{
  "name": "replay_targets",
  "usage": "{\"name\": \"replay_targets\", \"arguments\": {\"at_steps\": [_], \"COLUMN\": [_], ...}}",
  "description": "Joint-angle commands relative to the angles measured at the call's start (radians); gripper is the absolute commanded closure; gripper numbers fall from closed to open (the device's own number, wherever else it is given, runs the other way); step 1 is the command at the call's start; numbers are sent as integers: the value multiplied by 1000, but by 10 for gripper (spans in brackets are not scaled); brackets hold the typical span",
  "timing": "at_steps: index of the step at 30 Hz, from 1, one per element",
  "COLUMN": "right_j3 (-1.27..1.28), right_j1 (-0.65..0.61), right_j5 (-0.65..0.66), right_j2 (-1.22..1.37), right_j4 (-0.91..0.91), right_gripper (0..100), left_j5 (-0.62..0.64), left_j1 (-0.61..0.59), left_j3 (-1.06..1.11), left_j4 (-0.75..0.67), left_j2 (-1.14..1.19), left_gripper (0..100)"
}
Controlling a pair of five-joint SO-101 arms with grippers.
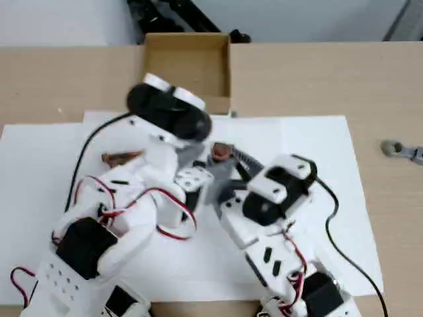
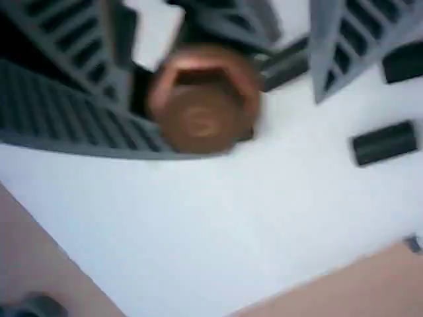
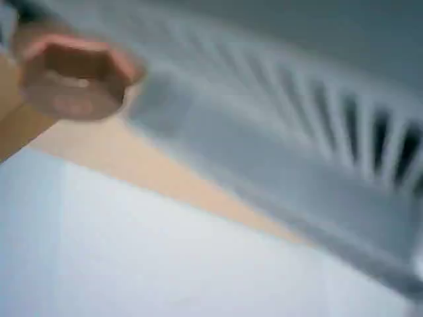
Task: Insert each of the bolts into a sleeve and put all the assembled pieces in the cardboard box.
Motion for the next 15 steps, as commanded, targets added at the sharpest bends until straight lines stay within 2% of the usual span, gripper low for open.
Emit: {"name": "replay_targets", "arguments": {"at_steps": [1,8,15], "right_j3": [-126,-259,-376], "right_j1": [42,81,128], "right_j5": [-5,-2,-2], "right_j2": [105,331,544], "right_j4": [-79,-173,-269], "right_gripper": [995,995,995], "left_j5": [-12,-98,-109], "left_j1": [-103,-250,-313], "left_j3": [-62,-62,-65], "left_j4": [0,12,123], "left_j2": [-9,-11,-12], "left_gripper": [893,989,994]}}
